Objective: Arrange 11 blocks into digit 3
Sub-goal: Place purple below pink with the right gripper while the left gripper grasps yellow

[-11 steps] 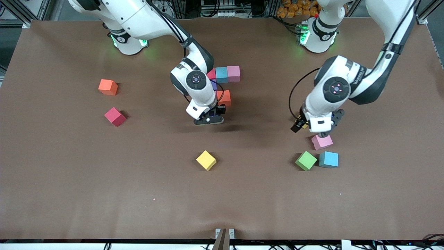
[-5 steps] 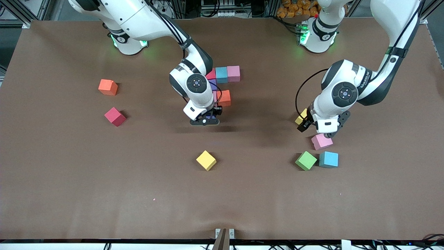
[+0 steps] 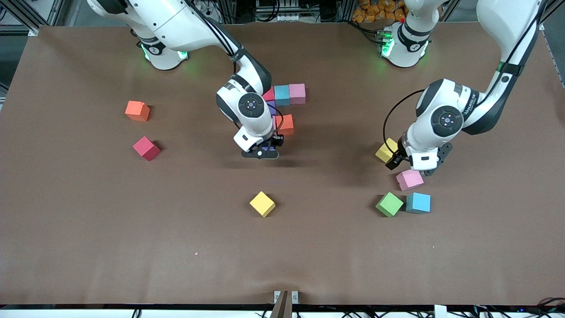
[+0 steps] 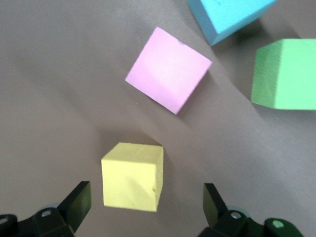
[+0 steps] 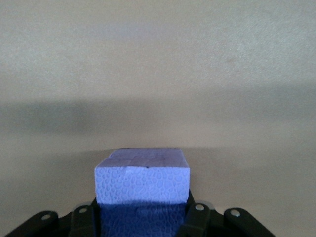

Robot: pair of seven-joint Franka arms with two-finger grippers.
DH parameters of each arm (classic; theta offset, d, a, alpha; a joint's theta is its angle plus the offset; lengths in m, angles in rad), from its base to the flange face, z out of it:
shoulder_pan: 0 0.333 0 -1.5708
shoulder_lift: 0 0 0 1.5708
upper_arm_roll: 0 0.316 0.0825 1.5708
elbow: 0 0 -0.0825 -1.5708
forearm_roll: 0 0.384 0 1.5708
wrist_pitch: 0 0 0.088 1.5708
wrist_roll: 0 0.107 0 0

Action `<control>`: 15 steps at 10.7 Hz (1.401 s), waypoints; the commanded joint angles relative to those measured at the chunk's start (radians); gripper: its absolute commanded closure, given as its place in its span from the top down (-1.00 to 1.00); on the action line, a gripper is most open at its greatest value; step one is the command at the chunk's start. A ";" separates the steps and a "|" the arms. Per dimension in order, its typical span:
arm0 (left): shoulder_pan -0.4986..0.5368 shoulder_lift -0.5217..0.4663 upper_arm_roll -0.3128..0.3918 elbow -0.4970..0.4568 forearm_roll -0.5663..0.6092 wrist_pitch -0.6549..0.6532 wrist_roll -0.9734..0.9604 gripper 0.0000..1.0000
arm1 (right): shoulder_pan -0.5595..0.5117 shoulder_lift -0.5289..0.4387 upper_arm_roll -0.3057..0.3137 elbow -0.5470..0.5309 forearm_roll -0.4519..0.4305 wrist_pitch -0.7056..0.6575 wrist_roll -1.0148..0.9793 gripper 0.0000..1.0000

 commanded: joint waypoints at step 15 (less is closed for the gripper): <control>0.051 0.102 -0.014 -0.102 0.022 0.135 -0.025 1.00 | 0.010 -0.006 0.015 -0.035 -0.033 -0.010 0.033 0.80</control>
